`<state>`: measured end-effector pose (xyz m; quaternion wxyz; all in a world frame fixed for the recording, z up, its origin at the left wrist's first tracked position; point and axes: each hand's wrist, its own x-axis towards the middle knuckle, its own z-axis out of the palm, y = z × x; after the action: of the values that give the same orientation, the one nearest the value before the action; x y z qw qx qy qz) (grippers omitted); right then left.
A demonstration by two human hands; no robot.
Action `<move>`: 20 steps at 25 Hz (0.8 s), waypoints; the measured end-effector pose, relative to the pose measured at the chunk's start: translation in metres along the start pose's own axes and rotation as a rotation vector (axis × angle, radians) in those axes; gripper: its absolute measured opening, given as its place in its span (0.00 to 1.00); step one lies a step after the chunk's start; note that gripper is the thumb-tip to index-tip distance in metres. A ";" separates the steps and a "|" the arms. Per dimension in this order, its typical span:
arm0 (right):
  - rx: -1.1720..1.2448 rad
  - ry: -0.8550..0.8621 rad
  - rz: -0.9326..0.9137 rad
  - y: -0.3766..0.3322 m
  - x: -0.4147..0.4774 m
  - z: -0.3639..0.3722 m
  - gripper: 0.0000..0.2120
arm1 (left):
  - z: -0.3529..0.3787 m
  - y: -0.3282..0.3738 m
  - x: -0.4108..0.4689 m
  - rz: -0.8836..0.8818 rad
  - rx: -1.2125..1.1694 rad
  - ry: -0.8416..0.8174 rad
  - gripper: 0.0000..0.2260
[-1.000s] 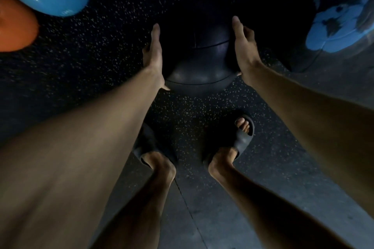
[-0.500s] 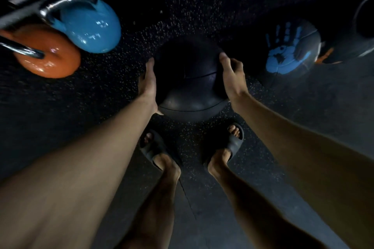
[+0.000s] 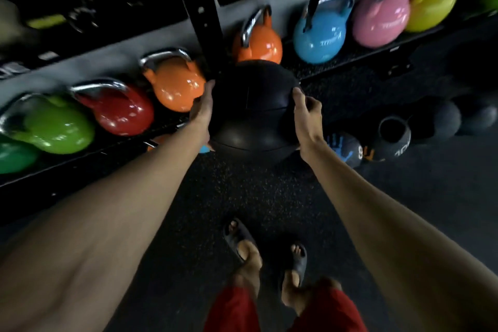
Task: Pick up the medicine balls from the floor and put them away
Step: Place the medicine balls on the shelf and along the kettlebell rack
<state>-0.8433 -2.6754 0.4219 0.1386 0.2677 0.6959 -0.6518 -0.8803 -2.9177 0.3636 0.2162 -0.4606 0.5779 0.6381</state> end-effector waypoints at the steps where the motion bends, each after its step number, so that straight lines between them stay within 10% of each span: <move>1: 0.011 0.002 -0.035 -0.024 -0.017 0.001 0.44 | -0.008 0.017 -0.023 0.075 -0.031 0.005 0.46; 20: 0.106 -0.252 -0.769 -0.331 -0.254 0.050 0.46 | -0.145 0.180 -0.422 0.874 -0.411 0.138 0.46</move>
<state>-0.8267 -2.7757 0.8300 -0.0449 -0.0873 0.6881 -0.7190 -0.7729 -2.9884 0.8276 -0.2064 -0.2490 0.5921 0.7381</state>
